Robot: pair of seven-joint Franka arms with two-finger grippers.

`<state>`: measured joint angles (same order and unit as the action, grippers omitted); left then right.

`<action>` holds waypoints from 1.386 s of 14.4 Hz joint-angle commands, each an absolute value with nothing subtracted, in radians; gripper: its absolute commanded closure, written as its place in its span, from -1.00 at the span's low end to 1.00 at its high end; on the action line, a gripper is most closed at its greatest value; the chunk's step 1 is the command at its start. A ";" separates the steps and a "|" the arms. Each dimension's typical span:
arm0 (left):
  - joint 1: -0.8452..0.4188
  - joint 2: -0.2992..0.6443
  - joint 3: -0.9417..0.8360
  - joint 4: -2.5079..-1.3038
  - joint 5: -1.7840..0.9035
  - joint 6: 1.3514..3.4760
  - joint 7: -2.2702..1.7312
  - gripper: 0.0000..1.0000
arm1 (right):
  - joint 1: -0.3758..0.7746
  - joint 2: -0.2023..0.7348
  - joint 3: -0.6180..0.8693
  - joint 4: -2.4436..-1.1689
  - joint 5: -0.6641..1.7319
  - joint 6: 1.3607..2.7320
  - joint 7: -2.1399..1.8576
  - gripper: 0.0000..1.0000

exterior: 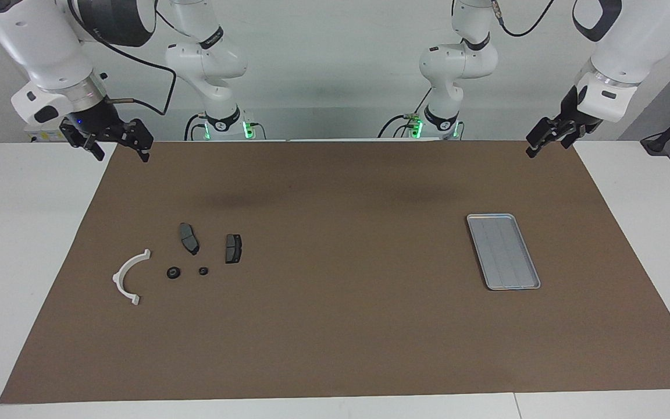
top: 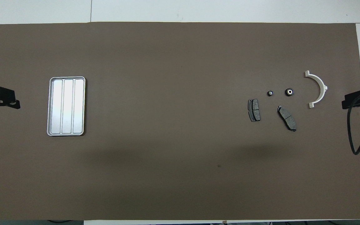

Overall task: Pick bearing gear from pile to tray
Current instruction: 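Reach the right gripper toward the small black bearing gears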

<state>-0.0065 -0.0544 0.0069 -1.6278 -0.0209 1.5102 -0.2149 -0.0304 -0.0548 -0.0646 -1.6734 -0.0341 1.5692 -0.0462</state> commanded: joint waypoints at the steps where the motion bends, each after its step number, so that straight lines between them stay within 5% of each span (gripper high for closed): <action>1: -0.005 -0.086 0.006 -1.661 -0.020 1.519 -0.210 -1.00 | -0.035 -0.061 -0.057 -1.683 -0.046 1.589 -0.044 -1.00; 7: -0.005 -0.086 0.006 -1.661 -0.020 1.517 -0.210 -1.00 | -0.038 -0.023 -0.055 -1.675 -0.025 1.640 -0.069 -1.00; 20: -0.005 -0.086 0.006 -1.661 -0.020 1.517 -0.210 -1.00 | 0.000 0.334 -0.052 -1.667 -0.018 1.977 -0.078 -0.98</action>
